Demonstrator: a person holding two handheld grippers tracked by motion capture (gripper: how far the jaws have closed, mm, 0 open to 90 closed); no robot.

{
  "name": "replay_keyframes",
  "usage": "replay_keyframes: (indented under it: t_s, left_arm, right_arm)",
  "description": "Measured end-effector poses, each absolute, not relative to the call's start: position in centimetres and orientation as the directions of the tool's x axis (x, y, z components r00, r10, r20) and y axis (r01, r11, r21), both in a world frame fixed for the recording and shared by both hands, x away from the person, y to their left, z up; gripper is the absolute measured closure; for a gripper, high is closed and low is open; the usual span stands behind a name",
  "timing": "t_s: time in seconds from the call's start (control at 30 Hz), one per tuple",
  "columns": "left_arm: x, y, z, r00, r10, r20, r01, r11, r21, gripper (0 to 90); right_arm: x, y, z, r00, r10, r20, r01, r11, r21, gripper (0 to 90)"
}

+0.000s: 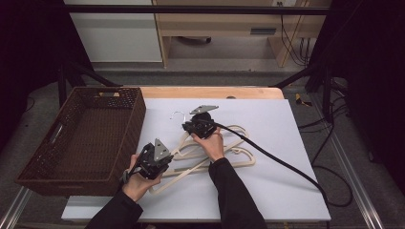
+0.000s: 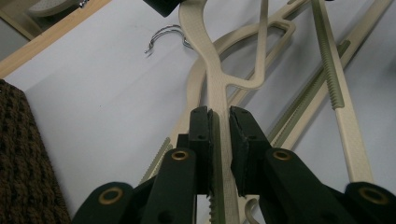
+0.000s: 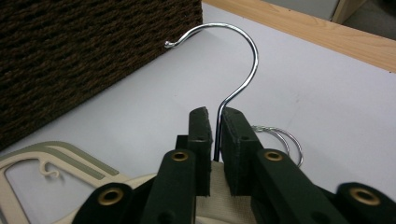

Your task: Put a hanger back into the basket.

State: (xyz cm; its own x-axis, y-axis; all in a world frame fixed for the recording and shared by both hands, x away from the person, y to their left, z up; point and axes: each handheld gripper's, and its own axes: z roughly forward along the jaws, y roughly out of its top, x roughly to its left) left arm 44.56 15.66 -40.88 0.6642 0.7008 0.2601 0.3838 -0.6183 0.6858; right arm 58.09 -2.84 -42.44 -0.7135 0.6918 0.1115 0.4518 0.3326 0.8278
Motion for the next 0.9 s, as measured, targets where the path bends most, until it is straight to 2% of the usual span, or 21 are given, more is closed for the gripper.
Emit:
replay_keyframes:
  t_s: [0.3, 0.4, 0.5, 0.7, 0.77, 0.9]
  left_arm:
    - [44.6, 16.0, -41.4, 0.684, 0.695, 0.221, 0.404, -0.613, 0.679, 79.2]
    - [44.6, 16.0, -41.5, 0.703, 0.694, 0.154, 0.421, -0.581, 0.696, 78.3]
    - [44.7, 16.3, -41.2, 0.714, 0.693, 0.099, 0.426, -0.542, 0.724, 69.3]
    - [45.7, 16.2, -39.9, 0.732, 0.681, -0.005, 0.416, -0.441, 0.795, 43.8]
    - [46.3, 15.9, -39.8, 0.734, 0.679, -0.019, 0.417, -0.429, 0.801, 40.5]
    - [47.8, 15.2, -40.1, 0.737, 0.674, -0.061, 0.452, -0.424, 0.785, 43.6]
  right_arm:
    - [56.7, -3.2, -40.8, -0.686, 0.717, 0.125, 0.466, 0.301, 0.832, 89.2]
    - [56.0, -3.4, -40.5, -0.685, 0.719, 0.114, 0.453, 0.299, 0.840, 89.4]
    - [55.2, -3.6, -40.2, -0.695, 0.711, 0.106, 0.432, 0.296, 0.852, 89.4]
    - [53.6, -4.0, -39.7, -0.715, 0.693, 0.091, 0.392, 0.290, 0.873, 89.4]
    - [53.2, -4.2, -39.4, -0.728, 0.681, 0.080, 0.374, 0.295, 0.879, 89.4]
    - [52.5, -4.8, -39.1, -0.738, 0.671, 0.073, 0.353, 0.291, 0.889, 89.4]
